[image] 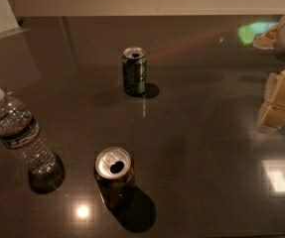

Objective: Knock green can over

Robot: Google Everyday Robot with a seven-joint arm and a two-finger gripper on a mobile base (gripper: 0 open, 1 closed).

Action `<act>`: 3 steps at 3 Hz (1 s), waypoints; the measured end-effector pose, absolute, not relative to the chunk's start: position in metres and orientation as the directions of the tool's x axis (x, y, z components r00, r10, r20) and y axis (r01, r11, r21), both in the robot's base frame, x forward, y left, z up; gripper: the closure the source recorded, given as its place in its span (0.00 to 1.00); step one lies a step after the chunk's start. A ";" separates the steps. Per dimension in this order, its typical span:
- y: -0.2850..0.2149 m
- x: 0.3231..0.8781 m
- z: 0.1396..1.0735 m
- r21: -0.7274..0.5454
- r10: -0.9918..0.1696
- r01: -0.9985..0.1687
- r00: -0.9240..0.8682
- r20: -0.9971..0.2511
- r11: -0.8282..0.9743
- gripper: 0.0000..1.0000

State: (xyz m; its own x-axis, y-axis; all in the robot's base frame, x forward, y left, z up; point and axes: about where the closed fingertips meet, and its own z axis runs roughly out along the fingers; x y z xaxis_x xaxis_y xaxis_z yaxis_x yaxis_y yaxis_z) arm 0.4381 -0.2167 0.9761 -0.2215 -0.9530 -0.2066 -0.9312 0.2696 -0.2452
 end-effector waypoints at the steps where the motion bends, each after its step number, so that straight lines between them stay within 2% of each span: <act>1: -0.214 0.442 0.978 -0.253 -0.951 -0.928 -0.220 -0.215 0.272 0.00; 3: -0.181 0.504 0.971 -0.238 -0.898 -0.904 -0.259 -0.357 0.355 0.00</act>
Offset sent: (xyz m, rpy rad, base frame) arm 0.0659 0.0297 -0.0042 0.1344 -0.0404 -0.0668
